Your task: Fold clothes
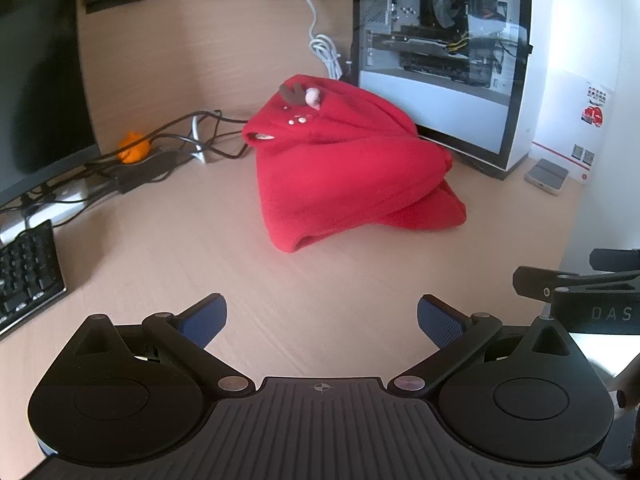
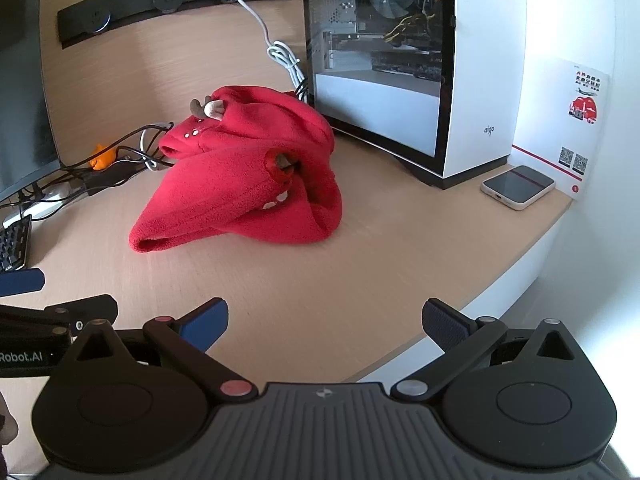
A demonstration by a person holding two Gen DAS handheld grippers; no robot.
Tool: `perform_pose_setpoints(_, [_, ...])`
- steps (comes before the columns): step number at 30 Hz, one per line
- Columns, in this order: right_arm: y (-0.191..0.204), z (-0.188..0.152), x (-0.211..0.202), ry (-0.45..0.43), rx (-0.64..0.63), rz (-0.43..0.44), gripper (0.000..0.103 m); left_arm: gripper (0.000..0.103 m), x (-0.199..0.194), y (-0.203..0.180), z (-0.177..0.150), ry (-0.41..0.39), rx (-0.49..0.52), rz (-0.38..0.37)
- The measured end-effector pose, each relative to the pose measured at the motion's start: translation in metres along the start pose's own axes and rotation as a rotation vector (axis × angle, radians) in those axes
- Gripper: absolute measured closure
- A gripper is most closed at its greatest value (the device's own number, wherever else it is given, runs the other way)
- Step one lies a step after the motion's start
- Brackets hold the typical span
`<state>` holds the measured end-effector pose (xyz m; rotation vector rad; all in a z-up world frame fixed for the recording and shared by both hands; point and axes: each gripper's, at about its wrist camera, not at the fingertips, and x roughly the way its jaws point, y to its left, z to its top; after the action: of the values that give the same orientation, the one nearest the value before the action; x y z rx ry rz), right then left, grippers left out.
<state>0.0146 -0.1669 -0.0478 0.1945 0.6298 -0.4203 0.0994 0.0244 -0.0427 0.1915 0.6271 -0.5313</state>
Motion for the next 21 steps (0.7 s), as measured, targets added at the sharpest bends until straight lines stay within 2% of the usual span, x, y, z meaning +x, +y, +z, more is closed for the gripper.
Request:
perform_pose_setpoints(14, [-0.007,0.003,0.015,0.036,0.004,-0.001,0.0,0.0,0.013,-0.002,0.004,0.02,0.01,0.002])
perform_pose_setpoints(21, [-0.011,0.0,0.026,0.084,-0.005,0.003,0.0,0.0,0.026,0.001,0.006,0.056,-0.001,-0.004])
